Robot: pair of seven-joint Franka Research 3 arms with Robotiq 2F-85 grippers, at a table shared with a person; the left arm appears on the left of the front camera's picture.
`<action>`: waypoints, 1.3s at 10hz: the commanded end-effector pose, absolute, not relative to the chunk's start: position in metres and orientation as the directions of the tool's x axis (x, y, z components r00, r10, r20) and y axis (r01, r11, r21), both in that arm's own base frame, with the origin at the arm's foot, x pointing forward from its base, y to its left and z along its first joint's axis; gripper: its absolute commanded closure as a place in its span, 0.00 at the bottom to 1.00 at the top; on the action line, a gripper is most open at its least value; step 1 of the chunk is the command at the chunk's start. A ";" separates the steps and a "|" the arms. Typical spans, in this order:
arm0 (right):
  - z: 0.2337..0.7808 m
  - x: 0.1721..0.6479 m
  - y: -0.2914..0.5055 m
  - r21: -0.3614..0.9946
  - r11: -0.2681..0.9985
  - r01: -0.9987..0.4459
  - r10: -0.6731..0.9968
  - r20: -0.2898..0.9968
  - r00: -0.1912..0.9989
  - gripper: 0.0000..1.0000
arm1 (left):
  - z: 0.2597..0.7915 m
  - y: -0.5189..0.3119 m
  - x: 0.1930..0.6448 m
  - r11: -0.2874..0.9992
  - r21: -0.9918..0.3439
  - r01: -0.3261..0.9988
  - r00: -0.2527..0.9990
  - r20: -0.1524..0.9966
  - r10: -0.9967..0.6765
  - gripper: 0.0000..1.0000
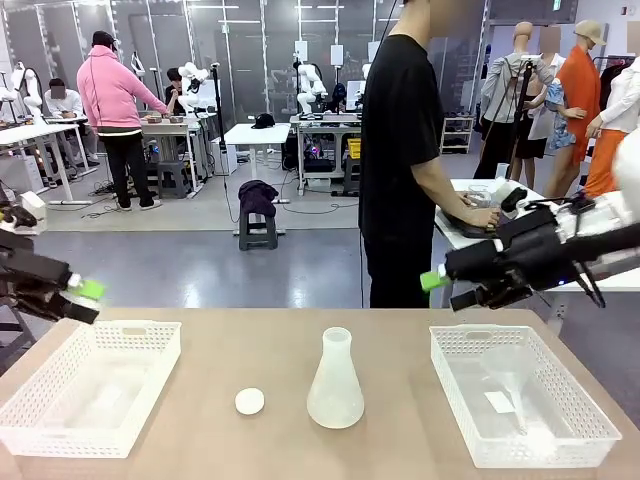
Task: Prepare the solutions needed for the experiment.
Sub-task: Pick up the Plastic Funnel and insert it into the Big flask.
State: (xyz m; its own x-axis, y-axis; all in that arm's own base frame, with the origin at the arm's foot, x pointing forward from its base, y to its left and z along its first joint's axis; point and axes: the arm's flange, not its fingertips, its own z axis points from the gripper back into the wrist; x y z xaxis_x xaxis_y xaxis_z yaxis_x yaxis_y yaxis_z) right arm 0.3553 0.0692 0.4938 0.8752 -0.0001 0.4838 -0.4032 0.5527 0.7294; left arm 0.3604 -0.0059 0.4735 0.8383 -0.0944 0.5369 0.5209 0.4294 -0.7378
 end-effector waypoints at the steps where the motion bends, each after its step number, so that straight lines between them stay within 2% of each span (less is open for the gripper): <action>1: 0.482 0.369 0.060 0.831 0.429 -0.354 -0.065 0.419 0.906 0.00 | 0.457 0.000 0.371 0.239 -0.835 0.495 0.864 0.502 -0.037 0.00; 4: 0.482 0.367 0.058 0.827 0.426 -0.367 -0.084 0.440 0.894 0.00 | 0.454 0.000 0.365 0.119 -0.870 0.479 0.873 0.486 0.042 0.00; 6: 0.482 0.366 0.057 0.823 0.438 -0.361 -0.095 0.442 0.892 0.00 | 0.456 -0.005 0.362 0.127 -0.885 0.449 0.888 0.457 0.047 0.00; 7: 0.480 0.362 0.060 0.774 0.495 -0.394 -0.050 0.478 0.877 0.00 | 0.458 -0.008 0.361 0.115 -0.885 0.452 0.888 0.458 0.033 0.00; 8: 0.478 0.366 0.055 0.839 0.431 -0.332 -0.096 0.409 0.908 0.00 | 0.447 -0.002 0.362 0.123 -0.884 0.451 0.887 0.459 0.046 0.00; 11: 0.478 0.364 0.055 0.822 0.458 -0.338 -0.084 0.419 0.904 0.00 | 0.447 -0.002 0.362 0.123 -0.884 0.451 0.887 0.459 0.046 0.00; 12: 0.476 0.382 0.042 0.642 0.642 -0.419 0.012 0.538 0.843 0.00 | 0.447 -0.002 0.362 0.123 -0.884 0.451 0.887 0.459 0.046 0.00; 13: 0.477 0.399 0.027 0.504 0.719 -0.478 0.138 0.571 0.809 0.00 | 0.447 -0.002 0.362 0.123 -0.884 0.451 0.887 0.459 0.046 0.00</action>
State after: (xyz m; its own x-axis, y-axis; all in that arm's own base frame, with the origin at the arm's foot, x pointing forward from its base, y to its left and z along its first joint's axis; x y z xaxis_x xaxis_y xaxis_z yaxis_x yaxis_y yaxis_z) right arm 0.3765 0.0384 0.4798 0.8618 0.0333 0.5061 -0.4187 0.6099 0.6729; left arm 0.3606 0.0005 0.4462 0.8918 0.0411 0.4506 0.4408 0.1458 -0.8857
